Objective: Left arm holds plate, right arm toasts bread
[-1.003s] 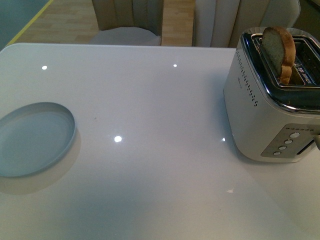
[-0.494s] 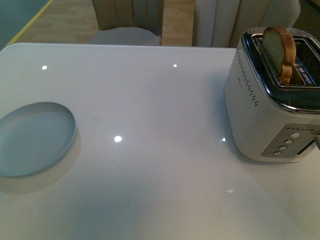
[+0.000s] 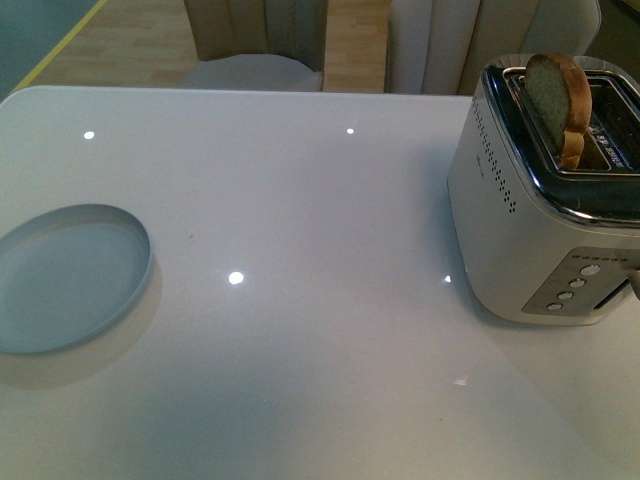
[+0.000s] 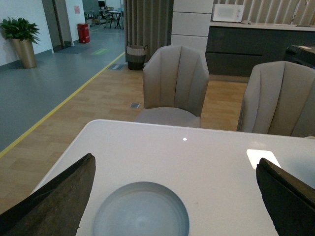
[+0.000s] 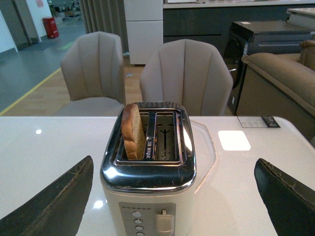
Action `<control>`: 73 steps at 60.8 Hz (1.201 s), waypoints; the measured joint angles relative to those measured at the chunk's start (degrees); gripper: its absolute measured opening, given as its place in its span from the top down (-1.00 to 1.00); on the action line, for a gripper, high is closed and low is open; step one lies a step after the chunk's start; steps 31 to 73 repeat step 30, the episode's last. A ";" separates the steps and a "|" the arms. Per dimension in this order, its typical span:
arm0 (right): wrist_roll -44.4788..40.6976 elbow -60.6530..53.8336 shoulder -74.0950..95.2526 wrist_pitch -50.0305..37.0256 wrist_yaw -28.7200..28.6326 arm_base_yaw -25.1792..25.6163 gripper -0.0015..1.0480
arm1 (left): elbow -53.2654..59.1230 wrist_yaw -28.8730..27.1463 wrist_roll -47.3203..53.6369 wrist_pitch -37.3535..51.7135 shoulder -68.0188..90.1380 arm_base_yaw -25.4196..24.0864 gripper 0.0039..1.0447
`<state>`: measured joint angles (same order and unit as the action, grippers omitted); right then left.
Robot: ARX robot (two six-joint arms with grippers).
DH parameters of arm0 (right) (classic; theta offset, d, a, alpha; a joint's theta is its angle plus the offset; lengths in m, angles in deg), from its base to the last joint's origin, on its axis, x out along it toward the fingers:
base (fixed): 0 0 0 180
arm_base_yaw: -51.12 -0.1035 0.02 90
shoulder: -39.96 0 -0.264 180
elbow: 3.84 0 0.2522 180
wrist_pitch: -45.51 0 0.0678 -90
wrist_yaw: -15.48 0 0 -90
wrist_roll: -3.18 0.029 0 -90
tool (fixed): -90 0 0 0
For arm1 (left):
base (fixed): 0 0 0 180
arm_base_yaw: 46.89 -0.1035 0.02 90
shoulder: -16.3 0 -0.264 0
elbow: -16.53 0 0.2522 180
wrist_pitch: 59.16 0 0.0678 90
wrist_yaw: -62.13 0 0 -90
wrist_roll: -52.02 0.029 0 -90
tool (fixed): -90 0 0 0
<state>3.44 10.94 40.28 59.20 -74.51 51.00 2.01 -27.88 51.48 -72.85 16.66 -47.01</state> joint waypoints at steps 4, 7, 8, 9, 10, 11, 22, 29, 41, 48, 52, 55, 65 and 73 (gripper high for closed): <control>0.00 0.00 0.00 0.00 0.00 0.00 -0.83 | 0.00 0.00 0.00 0.00 0.00 0.00 -0.87; 0.00 0.00 0.00 0.00 0.00 0.00 -0.83 | 0.00 0.00 0.00 0.00 0.00 0.00 -0.87; 0.00 0.00 0.00 0.00 0.00 -0.02 -0.83 | 0.00 0.00 0.00 0.00 0.00 0.00 -0.87; 0.00 0.00 0.00 0.00 0.00 0.00 -0.83 | 0.00 0.00 0.00 0.00 0.00 0.00 -0.87; 0.00 0.00 0.00 0.00 0.00 0.00 -0.83 | 0.00 0.00 0.00 0.00 0.00 0.00 -0.87; 0.00 0.00 0.00 0.00 0.00 0.00 -0.83 | 0.00 0.00 0.00 0.00 0.00 0.00 -0.87; 0.00 0.00 0.00 0.00 0.00 0.00 -0.83 | 0.00 0.00 0.00 0.00 0.00 0.00 -0.87; 0.00 0.00 0.00 0.00 0.00 -0.02 -0.83 | 0.00 0.00 0.00 0.00 0.00 0.00 -0.87; 0.00 0.00 0.00 0.00 0.00 0.00 -0.83 | 0.00 0.00 0.00 0.00 0.00 0.00 -0.87; 0.00 0.00 0.00 0.00 0.00 0.00 -0.83 | 0.00 0.00 0.00 0.00 0.00 0.00 -0.87; 0.00 0.00 0.00 0.00 0.00 0.00 -0.83 | 0.00 0.00 0.00 0.00 0.00 0.00 -0.87; 0.00 0.00 0.00 0.00 0.00 0.00 -0.83 | 0.00 0.00 0.00 0.00 0.00 0.00 -0.87; 0.00 0.00 0.00 0.00 0.00 0.00 -0.83 | 0.00 0.00 0.00 0.00 0.00 0.00 -0.87; 0.00 0.00 0.00 0.00 0.00 0.00 -0.83 | 0.00 0.00 0.00 0.00 0.00 0.00 -0.87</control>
